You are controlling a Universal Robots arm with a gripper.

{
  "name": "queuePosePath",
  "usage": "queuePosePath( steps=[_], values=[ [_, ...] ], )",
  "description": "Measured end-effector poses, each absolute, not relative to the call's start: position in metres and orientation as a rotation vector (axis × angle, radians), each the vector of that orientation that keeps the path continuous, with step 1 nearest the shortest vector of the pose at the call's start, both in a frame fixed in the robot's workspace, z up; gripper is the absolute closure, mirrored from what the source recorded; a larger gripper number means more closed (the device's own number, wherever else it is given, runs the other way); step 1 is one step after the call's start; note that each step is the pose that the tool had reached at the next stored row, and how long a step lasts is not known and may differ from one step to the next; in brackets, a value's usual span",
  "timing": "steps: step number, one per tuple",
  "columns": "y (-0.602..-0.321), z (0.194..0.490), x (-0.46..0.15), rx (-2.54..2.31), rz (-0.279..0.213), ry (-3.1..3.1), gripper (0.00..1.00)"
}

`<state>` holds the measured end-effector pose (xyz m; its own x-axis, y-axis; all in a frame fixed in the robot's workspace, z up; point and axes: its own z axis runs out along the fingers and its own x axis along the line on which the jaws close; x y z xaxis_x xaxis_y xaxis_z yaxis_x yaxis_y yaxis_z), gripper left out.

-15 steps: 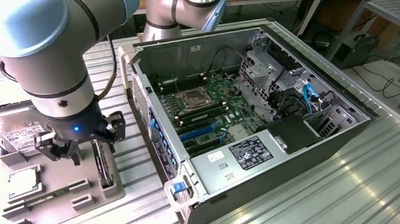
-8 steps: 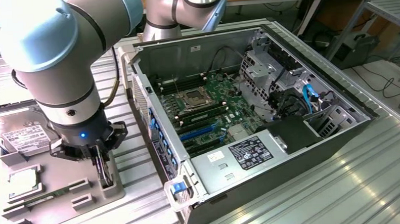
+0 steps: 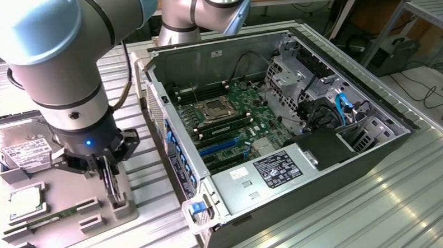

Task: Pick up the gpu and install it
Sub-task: 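Pick up the gpu and move the gpu toward the slot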

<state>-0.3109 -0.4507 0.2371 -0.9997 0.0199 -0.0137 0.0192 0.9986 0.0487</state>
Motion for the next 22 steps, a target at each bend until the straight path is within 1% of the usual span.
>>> queuePosePath(
  steps=[3,22],
  values=[
    [-0.451,0.253,-0.311,0.031,0.076,3.126,0.72],
    [-0.451,0.31,-0.311,0.031,0.076,3.126,0.72]
  ],
)
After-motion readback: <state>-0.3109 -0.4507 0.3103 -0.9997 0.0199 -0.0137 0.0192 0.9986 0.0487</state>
